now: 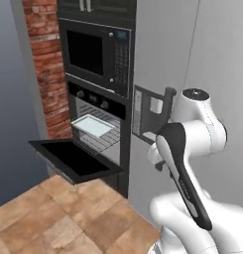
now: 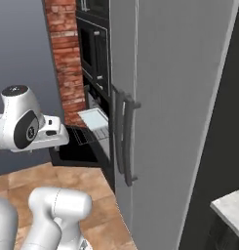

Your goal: Take the baked cake out of the oven and place it on the plate for cooling. Then close the oven door.

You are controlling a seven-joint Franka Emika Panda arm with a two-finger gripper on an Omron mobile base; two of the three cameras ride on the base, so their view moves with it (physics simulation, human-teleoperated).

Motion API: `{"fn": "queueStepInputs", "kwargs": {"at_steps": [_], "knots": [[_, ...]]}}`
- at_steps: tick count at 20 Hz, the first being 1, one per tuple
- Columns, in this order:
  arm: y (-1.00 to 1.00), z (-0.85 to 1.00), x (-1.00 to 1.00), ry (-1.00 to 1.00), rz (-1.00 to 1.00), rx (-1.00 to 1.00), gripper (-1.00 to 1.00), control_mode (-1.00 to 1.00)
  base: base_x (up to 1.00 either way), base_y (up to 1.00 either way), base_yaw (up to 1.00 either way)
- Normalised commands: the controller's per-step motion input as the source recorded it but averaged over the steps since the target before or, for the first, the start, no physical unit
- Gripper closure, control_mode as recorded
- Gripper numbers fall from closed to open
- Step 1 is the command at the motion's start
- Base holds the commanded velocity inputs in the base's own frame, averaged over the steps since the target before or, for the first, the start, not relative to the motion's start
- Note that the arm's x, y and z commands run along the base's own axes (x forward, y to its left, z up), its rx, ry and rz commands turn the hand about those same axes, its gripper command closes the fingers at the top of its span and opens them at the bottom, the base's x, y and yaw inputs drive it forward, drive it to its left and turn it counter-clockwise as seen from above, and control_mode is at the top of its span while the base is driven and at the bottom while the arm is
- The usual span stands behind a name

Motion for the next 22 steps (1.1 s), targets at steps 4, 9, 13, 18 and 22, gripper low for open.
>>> {"fn": "queueStepInputs", "kwargs": {"at_steps": [4,9,13,18,22], "knots": [[0.00,0.00,0.00,0.00,0.00,0.00,-1.00,1.00,0.95,0.52,0.42],[0.00,0.00,0.00,0.00,0.00,0.00,-1.00,1.00,0.95,0.22,0.20],[0.00,0.00,0.00,0.00,0.00,0.00,-1.00,1.00,0.74,0.00,0.00],[0.00,0.00,0.00,0.00,0.00,0.00,-1.00,1.00,0.71,0.00,0.00],[0.00,0.00,0.00,0.00,0.00,0.00,-1.00,1.00,0.54,0.00,0.00]]}}
